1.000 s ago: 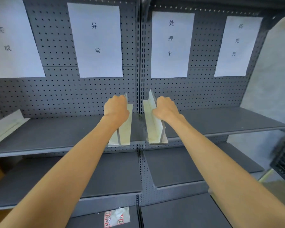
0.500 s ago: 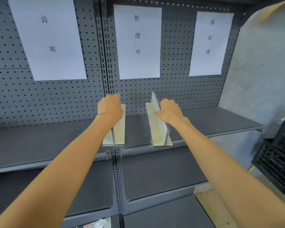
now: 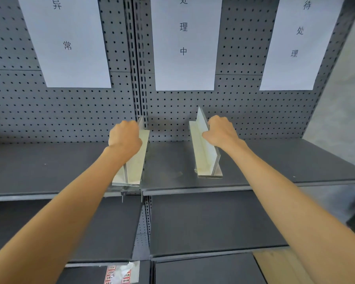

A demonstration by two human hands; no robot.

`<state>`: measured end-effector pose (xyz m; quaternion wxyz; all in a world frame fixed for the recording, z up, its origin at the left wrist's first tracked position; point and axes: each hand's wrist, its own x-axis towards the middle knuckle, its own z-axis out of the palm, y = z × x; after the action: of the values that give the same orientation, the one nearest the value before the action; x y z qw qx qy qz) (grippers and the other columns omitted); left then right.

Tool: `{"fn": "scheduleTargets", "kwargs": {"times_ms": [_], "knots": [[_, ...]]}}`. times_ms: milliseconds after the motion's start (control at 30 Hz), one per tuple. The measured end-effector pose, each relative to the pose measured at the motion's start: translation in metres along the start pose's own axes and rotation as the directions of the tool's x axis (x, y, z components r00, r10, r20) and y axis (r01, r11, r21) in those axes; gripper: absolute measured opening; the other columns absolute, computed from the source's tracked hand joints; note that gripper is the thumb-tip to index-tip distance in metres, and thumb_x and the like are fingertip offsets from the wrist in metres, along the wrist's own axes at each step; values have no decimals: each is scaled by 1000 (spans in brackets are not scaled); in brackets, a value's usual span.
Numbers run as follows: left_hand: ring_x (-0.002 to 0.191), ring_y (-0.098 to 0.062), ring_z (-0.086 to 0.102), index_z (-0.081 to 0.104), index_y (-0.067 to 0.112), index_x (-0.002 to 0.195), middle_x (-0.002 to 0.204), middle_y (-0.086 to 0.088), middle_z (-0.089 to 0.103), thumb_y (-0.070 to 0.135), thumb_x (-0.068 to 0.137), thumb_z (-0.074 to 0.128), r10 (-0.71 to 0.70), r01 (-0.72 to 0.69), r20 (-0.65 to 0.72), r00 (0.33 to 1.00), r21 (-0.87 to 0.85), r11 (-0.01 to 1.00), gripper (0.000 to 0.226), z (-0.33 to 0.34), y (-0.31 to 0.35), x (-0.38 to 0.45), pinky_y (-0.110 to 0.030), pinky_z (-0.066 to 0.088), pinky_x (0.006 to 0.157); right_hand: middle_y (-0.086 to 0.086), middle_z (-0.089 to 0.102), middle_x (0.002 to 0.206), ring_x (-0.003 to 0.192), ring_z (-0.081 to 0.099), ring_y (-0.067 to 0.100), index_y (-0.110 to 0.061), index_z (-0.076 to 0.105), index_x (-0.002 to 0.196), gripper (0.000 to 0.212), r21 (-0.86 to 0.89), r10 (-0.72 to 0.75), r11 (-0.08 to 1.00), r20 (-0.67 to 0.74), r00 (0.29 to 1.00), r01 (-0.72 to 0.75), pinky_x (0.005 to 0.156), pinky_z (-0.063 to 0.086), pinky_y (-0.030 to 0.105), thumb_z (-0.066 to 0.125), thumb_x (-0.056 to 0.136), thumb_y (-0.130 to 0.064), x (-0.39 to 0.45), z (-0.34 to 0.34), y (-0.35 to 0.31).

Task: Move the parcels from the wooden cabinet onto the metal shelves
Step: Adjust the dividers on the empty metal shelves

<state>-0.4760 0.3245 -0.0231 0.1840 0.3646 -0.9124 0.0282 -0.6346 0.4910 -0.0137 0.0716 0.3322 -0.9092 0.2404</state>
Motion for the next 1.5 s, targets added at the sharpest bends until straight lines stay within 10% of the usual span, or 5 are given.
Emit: {"fn": "scheduleTargets", "kwargs": {"times_ms": [200,900,1500], "knots": [[71,-27,46,42,5,86,77,-11,44,6,90,54,7,-7,36,999,-12,1000,13,18,7,-1,-32,38,62,1,29,57,47,25,16,-15,27,61,37,4,-26,1000,18,1000,26,43,19,25,49,80,7,8,8,5],[46,-14,27,30,14,62,57,0,33,17,85,57,-74,56,69,995,229,972,35,33,12,12,-22,19,46,1,29,60,48,25,16,-15,26,61,38,21,-76,997,50,996,75,44,18,26,51,82,4,16,16,20],[46,-14,25,44,14,71,56,1,33,18,87,55,109,-101,-90,990,90,991,20,19,188,17,-24,17,48,0,35,60,56,36,21,-14,28,62,34,-95,-44,995,-48,998,39,46,23,28,52,81,1,19,-58,142]]}}
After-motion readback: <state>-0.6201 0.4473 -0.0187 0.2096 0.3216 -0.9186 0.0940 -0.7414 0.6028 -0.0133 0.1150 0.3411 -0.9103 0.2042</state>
